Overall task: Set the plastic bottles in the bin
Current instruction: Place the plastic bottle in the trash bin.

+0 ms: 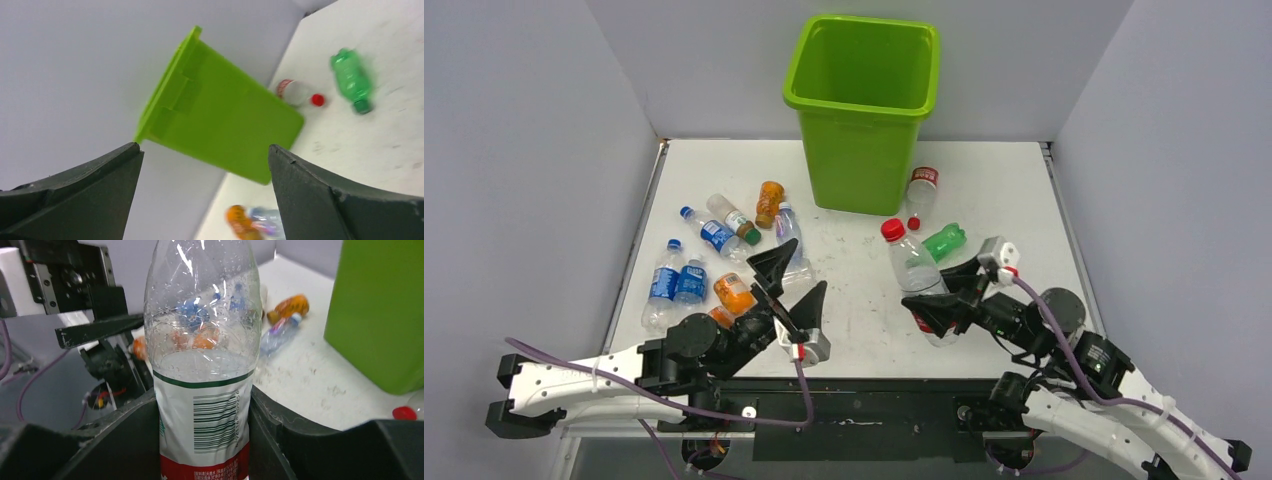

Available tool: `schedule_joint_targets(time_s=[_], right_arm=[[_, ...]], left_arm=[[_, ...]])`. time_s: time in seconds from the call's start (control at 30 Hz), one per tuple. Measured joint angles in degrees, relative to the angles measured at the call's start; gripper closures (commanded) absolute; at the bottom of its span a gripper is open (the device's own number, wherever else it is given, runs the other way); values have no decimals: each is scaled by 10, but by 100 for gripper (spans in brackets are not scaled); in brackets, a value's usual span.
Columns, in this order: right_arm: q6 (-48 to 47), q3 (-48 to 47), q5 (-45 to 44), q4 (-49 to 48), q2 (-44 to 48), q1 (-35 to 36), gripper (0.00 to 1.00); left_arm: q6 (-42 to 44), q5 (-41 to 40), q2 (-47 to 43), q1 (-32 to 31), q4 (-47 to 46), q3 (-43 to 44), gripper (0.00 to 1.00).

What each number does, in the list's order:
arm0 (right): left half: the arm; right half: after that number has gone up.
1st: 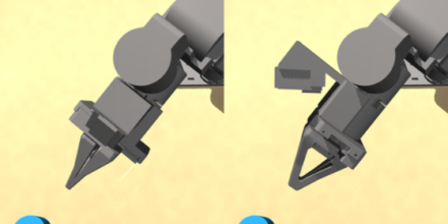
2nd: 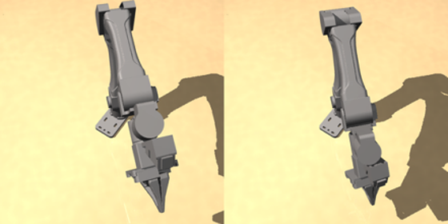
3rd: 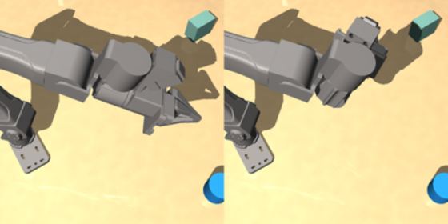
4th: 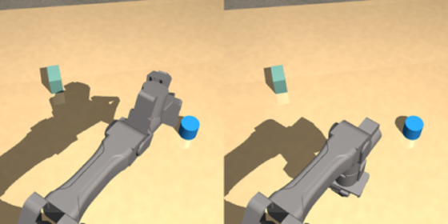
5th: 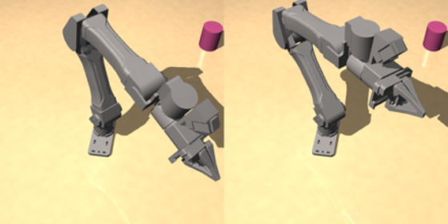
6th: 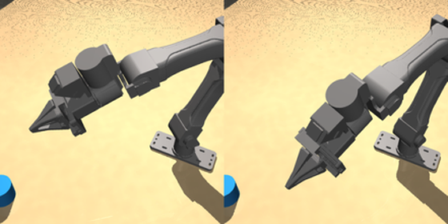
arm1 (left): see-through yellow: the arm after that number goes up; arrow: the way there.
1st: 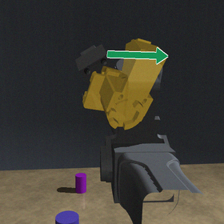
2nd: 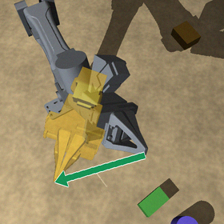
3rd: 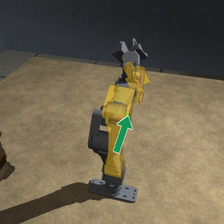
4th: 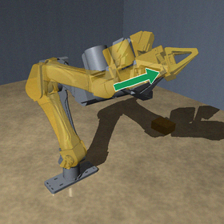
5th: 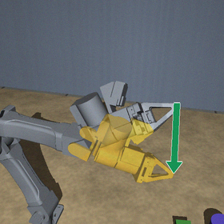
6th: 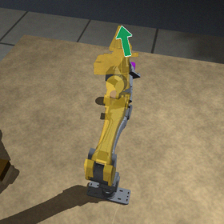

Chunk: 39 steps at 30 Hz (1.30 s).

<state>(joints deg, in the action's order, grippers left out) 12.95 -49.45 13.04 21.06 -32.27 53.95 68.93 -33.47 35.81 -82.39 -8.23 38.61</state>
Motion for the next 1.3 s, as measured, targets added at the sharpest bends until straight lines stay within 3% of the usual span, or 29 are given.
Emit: schedule_joint_targets(time_s=[0.17, 0.37, 0.6, 0.73, 0.87, 0.97, 1.2, 1.3], right_arm=[[15, 76, -33, -114, 72, 0, 65], [27, 126, -47, -177, 70, 0, 65], [38, 146, -45, -227, 69, 0, 65], [42, 146, -39, -248, 60, 0, 65], [43, 146, -32, -249, 47, 0, 65], [43, 146, -28, -249, 38, 0, 65], [42, 146, -20, -251, 36, 0, 66], [43, 145, -18, -255, 36, 0, 66]], left_arm=[[-305, 52, 9, 11, 14, 27, 4], [-641, 157, 40, 87, -73, 51, 4], [-916, 257, 148, 210, -135, 138, 3], [-991, 291, 205, 229, -139, 186, 0], [-1032, 325, 238, 232, -155, 199, 10], [-1044, 347, 253, 232, -159, 203, 23], [-1042, 372, 280, 232, -152, 241, 65], [-1040, 373, 283, 237, -151, 242, 68]])
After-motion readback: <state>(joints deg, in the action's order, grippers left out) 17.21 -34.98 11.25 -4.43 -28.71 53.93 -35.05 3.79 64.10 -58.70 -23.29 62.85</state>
